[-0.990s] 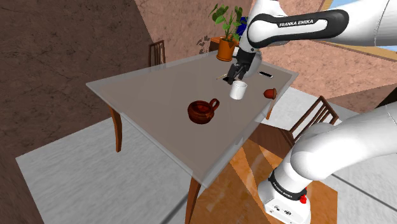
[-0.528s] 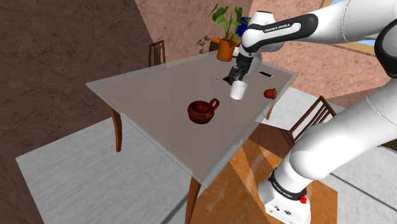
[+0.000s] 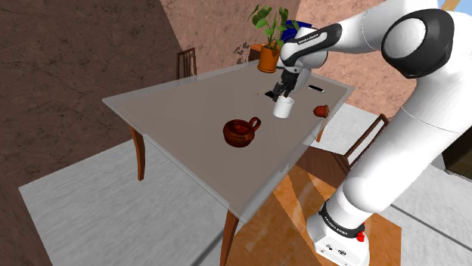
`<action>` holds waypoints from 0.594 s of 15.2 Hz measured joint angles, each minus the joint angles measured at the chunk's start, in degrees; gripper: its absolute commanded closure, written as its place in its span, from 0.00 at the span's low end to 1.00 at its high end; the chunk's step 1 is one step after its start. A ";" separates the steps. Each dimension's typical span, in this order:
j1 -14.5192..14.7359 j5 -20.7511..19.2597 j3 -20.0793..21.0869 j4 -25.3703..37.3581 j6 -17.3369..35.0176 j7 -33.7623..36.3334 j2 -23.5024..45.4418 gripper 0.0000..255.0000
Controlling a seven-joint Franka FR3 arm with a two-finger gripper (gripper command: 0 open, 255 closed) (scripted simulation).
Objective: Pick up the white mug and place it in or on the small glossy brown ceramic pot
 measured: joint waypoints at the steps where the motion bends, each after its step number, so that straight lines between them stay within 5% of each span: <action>1: -0.43 1.34 -0.43 1.63 0.17 -1.30 2.12 0.00; 9: -4.25 9.10 -1.27 8.92 2.66 -8.54 13.67 0.00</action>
